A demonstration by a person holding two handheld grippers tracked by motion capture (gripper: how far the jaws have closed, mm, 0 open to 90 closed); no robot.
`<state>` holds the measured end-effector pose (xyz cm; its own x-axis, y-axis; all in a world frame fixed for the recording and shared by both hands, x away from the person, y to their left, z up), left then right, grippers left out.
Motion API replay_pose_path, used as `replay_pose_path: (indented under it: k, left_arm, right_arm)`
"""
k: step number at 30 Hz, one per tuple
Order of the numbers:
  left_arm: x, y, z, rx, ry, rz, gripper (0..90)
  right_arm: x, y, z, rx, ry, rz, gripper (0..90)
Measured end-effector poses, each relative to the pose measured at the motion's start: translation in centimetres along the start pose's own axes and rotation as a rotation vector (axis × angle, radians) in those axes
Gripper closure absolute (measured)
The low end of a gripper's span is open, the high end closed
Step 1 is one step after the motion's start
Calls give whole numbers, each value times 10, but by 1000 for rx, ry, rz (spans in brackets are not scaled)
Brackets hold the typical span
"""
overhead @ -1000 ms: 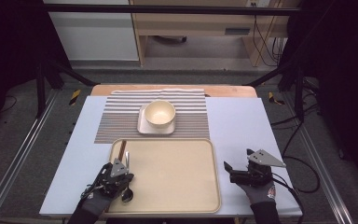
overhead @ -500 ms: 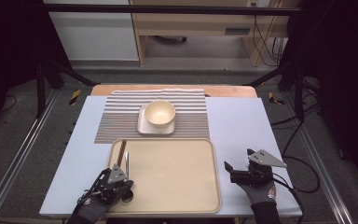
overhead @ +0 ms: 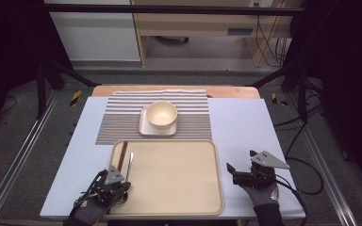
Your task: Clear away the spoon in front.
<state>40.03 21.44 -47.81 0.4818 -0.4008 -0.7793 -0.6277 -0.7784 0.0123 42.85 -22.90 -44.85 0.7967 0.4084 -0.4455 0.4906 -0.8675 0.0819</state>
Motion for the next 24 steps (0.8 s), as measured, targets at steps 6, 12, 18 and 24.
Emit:
replay_pose_path:
  k: [6,12,18,24]
  left_arm:
    - [-8,-1,-8,-12,90,-3,861]
    - [-17,-6,-18,-41,178,-12,697]
    - [-20,-12,-32,-67,242,-7,510]
    - [-25,-18,-49,-79,300,-17,425]
  right_arm:
    - [0,0,0,0,0,-2,32]
    - [0,0,0,5,5,-2,32]
    - [0,1,-1,9,6,-3,32]
    - [-3,2,-3,14,18,1,32]
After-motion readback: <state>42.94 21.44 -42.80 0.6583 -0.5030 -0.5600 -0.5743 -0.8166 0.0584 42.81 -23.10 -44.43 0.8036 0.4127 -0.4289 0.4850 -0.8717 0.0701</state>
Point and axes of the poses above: each handheld gripper's, and its own axes: x roughly forward along the jaws, z roughly out of its underside, y roughly to its right, the point moved 2 cm from there along x, roughly forward along the jaws, and after that the axes turned 5 degrees about -x, right-handed, at the moved point
